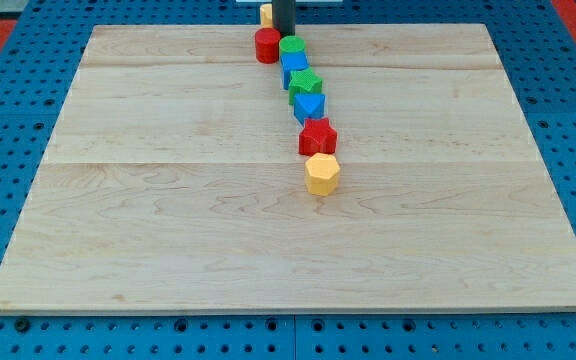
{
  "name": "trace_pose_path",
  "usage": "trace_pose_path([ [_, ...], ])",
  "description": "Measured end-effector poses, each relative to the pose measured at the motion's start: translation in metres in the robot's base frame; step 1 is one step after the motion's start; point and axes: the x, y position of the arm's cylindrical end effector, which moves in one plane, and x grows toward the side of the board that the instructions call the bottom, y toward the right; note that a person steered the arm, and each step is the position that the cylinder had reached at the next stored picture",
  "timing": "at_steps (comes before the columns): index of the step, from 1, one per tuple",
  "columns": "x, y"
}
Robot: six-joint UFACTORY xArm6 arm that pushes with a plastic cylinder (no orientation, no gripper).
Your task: Move the arm towards the yellow heart
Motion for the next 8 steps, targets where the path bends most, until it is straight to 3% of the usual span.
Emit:
trace_pose_path([
  [1,0.006,-0.024],
  [2,0.004,-0.090],
  [4,-0.016,-0.114],
  [5,-0.010,-0.102],
  [7,-0.008,0.044],
  [8,-0.010,0.072],
])
